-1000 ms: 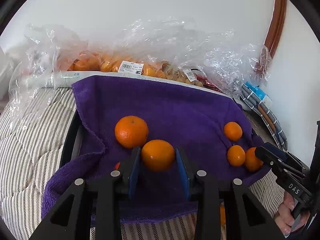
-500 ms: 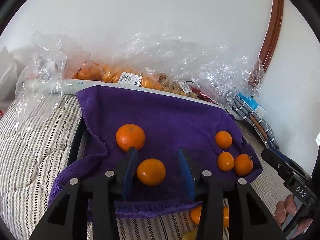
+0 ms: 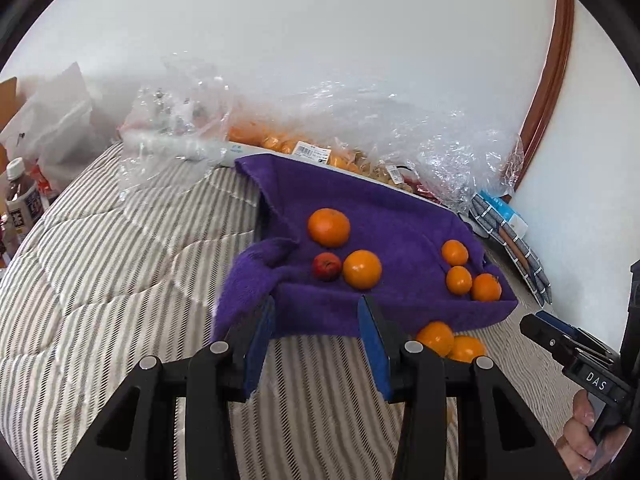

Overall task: Organize fruits
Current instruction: 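Move the right tool back to the pile and grasp an orange, then grasp a yellow-green fruit with the left tool while the right tool holds its orange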

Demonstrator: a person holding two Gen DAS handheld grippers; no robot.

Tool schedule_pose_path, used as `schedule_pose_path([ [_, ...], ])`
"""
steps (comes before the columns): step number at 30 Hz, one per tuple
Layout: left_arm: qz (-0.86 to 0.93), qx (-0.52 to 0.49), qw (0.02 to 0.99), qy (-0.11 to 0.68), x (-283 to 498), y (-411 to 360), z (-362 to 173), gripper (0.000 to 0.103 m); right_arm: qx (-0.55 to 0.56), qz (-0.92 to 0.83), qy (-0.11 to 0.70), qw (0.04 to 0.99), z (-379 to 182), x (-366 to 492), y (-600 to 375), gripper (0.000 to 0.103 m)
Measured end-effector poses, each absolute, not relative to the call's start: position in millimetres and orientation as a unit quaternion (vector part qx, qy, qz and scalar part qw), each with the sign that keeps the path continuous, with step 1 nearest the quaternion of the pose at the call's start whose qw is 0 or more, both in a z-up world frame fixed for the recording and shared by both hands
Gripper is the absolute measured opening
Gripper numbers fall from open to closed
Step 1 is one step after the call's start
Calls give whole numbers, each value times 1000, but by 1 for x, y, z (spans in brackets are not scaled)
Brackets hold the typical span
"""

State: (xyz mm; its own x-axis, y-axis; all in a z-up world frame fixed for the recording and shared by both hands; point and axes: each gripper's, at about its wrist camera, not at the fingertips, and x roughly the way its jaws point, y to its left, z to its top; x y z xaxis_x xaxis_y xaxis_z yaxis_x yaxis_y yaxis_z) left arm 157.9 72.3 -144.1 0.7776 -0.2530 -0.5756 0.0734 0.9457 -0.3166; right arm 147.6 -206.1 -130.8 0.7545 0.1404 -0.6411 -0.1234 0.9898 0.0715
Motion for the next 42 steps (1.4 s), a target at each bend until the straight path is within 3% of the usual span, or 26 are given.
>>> schedule_pose_path([
  [23, -64, -119, 927, 349, 146, 82, -156, 44, -35, 118, 412, 903, -180, 177, -160, 45],
  [30, -87, -107, 925, 355, 147, 73, -156, 44, -45, 117, 421, 899, -183, 178, -157, 35],
  [42, -110, -109, 920, 361, 139, 68, -158, 44, -22, 76, 404, 912, -176, 148, -185, 35],
])
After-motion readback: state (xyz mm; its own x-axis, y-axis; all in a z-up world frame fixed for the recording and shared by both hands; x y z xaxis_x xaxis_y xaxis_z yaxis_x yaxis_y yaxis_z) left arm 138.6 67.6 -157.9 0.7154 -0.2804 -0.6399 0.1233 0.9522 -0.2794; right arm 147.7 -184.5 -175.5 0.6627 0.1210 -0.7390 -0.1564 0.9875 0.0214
